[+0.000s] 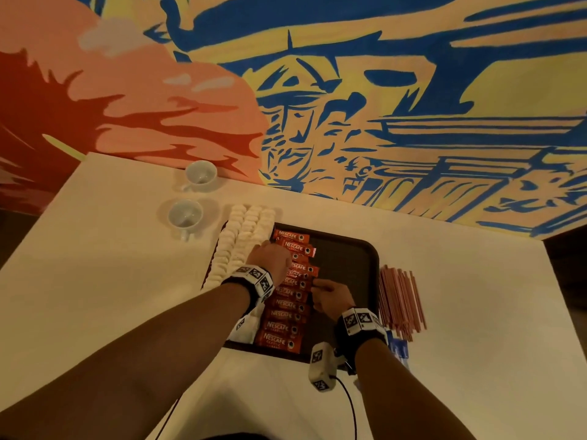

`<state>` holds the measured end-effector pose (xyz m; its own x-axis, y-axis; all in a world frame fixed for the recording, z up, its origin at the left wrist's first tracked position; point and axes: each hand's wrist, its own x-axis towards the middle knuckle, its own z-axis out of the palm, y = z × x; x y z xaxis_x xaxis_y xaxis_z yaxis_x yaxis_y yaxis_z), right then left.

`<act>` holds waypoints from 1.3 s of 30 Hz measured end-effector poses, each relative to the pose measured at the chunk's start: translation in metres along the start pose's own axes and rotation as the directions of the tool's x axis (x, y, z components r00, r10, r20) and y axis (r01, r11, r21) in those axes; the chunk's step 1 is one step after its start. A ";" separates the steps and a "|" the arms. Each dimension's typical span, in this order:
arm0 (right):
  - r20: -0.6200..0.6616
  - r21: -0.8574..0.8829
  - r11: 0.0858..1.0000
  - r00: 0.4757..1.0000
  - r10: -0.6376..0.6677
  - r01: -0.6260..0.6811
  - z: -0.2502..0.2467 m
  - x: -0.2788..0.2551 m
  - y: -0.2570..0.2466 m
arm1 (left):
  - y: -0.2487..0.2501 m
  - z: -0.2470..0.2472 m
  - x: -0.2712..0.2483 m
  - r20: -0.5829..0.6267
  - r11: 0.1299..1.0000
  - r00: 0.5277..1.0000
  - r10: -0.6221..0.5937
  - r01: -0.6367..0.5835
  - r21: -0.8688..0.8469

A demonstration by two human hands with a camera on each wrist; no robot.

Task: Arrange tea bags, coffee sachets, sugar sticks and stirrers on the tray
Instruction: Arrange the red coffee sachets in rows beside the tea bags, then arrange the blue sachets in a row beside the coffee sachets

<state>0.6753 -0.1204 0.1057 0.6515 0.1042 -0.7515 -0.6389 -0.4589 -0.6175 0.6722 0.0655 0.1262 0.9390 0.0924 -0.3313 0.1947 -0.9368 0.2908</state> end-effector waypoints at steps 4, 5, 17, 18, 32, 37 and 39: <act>0.008 -0.095 0.994 0.998 -0.060 0.060 -0.002 -0.003 0.002 | 0.002 0.005 0.004 -0.008 0.998 1.000 0.015 -0.015 0.061; 0.010 -0.132 0.988 0.996 -0.084 0.085 -0.003 -0.004 0.003 | 0.003 0.005 0.004 -0.009 0.998 1.000 0.025 -0.024 0.065; -0.065 -0.177 0.891 0.898 -0.435 0.418 -0.109 -0.085 0.038 | 0.025 -0.013 -0.070 -0.114 0.905 0.992 0.057 -0.099 -0.413; -0.113 -0.166 0.891 0.889 -0.443 0.423 -0.122 -0.095 0.046 | 0.029 -0.012 -0.082 -0.107 0.891 0.992 0.070 -0.111 -0.440; -0.116 -0.487 0.871 0.984 -0.136 0.063 -0.175 -0.139 0.179 | 0.130 0.090 -0.176 0.402 0.954 0.902 0.160 -0.037 -0.297; 0.005 -0.773 0.617 0.975 -0.222 0.144 -0.155 -0.131 0.192 | 0.170 0.127 -0.178 0.444 0.991 0.894 0.055 0.005 -0.131; 0.028 -0.834 0.520 0.954 -0.298 0.187 -0.153 -0.125 0.195 | 0.185 0.137 -0.177 0.437 0.990 0.899 0.037 0.028 -0.140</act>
<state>0.5316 -0.3578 0.1146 0.8007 0.2607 -0.5394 0.1306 -0.9547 -0.2675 0.5032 -0.1699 0.1157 0.7270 -0.0990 -0.6794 0.2585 -0.8773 0.4044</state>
